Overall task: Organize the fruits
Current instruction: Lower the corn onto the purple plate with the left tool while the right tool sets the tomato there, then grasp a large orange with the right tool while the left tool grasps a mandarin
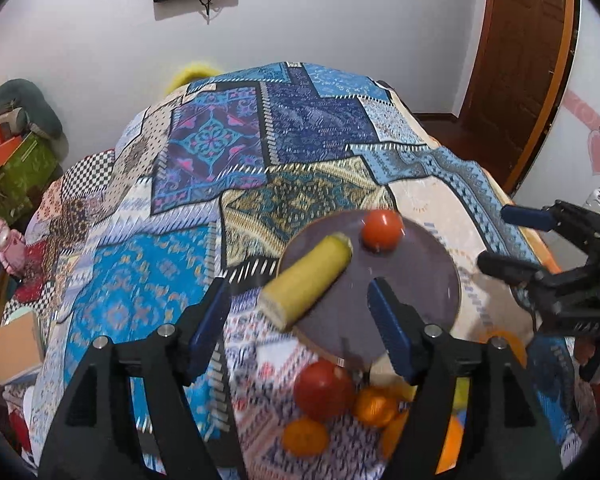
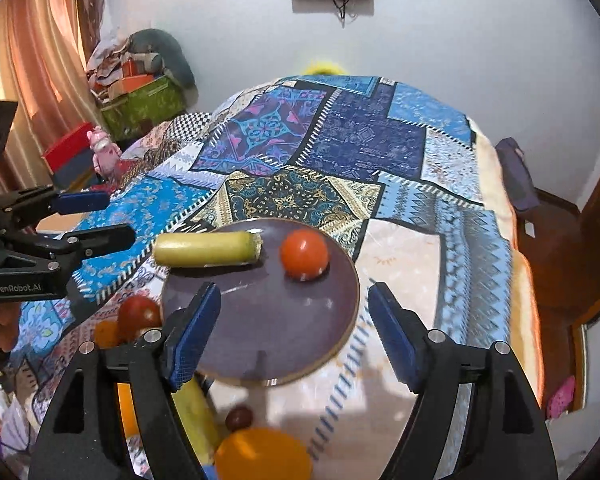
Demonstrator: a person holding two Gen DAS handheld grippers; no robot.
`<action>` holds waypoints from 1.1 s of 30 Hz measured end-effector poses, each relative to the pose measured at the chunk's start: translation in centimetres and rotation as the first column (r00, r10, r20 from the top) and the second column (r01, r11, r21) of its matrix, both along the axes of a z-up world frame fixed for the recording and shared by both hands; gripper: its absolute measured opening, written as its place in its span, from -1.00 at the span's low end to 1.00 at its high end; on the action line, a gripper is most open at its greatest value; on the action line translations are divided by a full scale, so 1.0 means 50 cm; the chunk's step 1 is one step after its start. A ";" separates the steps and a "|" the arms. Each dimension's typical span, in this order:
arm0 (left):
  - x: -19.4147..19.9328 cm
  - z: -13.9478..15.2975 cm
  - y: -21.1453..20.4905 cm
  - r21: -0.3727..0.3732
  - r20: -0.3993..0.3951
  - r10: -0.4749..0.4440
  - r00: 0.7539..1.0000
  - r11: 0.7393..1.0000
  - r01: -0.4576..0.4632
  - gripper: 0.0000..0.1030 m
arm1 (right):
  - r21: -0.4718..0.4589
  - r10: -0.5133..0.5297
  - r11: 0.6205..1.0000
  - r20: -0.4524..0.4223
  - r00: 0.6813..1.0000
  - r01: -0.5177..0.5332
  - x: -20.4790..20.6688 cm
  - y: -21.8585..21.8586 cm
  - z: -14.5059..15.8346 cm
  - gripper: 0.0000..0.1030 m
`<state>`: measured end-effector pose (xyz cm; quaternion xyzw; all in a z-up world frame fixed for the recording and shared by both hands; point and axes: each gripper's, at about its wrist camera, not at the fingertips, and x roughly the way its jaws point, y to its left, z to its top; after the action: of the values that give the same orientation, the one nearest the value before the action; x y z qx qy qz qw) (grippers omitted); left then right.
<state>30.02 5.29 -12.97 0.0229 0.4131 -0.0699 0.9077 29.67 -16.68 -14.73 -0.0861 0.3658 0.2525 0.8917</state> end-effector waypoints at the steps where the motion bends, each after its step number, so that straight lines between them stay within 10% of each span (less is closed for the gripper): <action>1: -0.012 -0.002 0.004 0.001 -0.006 0.001 1.000 1.000 -0.001 0.40 | 0.001 -0.003 1.000 0.001 1.000 0.003 -0.005 -0.001 -0.001 0.43; 24: -0.142 -0.155 0.053 -0.086 -0.190 0.022 0.982 0.996 -0.039 0.42 | 0.052 -0.100 0.992 -0.181 0.978 0.112 -0.116 -0.063 -0.132 0.43; 33: -0.115 -0.185 0.034 -0.076 -0.201 0.008 0.980 0.997 -0.024 -0.08 | 0.081 -0.079 0.992 -0.233 0.969 0.100 -0.114 -0.060 -0.158 0.28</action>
<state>24.26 6.97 -22.20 -0.0231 0.4997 -0.0806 0.8621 23.95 -19.66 -22.62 0.0016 0.4575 0.2368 0.8571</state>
